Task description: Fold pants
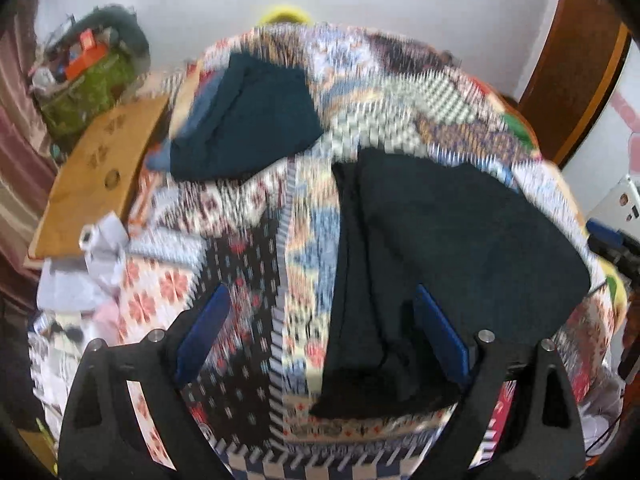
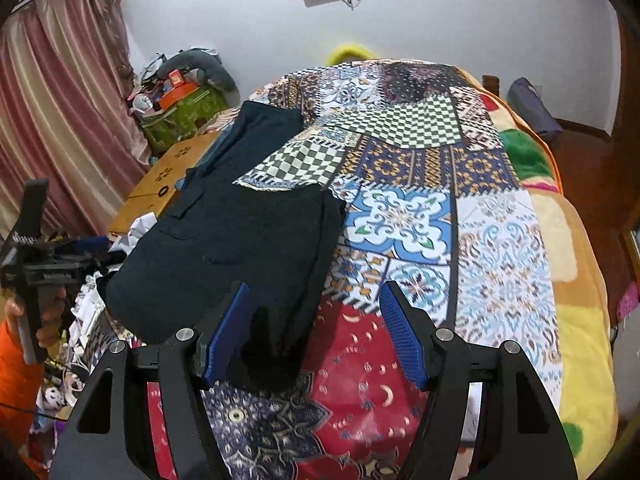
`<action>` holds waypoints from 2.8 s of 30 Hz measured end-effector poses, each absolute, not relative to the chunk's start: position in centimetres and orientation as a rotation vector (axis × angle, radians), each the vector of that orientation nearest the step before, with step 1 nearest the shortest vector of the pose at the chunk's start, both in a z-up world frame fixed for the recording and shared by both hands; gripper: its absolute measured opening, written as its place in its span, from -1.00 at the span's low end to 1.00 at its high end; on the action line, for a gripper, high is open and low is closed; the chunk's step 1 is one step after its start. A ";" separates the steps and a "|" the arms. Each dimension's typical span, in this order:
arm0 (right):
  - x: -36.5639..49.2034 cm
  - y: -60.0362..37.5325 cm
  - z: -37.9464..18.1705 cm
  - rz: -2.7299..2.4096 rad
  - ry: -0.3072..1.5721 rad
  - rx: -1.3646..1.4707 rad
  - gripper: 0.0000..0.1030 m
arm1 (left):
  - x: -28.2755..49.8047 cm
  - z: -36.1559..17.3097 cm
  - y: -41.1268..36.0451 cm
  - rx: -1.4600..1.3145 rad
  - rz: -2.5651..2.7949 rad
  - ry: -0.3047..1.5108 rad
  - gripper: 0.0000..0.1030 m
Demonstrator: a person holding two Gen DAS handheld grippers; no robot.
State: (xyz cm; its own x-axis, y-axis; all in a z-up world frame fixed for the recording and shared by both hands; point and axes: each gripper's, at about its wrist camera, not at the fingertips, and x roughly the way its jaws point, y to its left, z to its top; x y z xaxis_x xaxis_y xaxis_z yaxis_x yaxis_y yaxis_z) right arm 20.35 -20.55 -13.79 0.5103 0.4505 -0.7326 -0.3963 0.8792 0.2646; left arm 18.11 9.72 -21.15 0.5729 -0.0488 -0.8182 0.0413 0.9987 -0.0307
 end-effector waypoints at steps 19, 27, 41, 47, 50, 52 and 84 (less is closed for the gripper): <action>32.0 -14.0 -19.4 0.646 1.102 -0.053 -0.49 | 31.1 -25.7 5.5 0.006 -0.295 1.150 -0.04; 31.1 -13.9 -21.0 0.651 1.069 -0.133 -0.69 | 31.5 -27.0 5.2 0.037 -0.243 1.119 0.00; 28.5 -15.1 -13.6 0.645 0.945 -0.084 -0.42 | 27.7 -19.2 7.5 0.060 -0.180 0.954 0.04; 24.9 -12.4 -13.0 0.737 0.927 -0.133 -0.09 | 24.8 -20.2 4.8 0.108 -0.251 0.975 0.05; 23.4 -11.4 -14.5 0.756 0.958 -0.170 -0.02 | 23.6 -22.4 3.7 0.140 -0.265 1.024 0.06; 22.8 -11.4 -16.1 0.754 1.000 -0.177 -0.02 | 23.0 -24.2 3.4 0.198 -0.247 1.066 0.19; 18.3 -21.7 -16.2 0.539 1.014 -0.005 0.06 | 14.8 -24.2 15.2 -0.005 0.053 1.002 0.23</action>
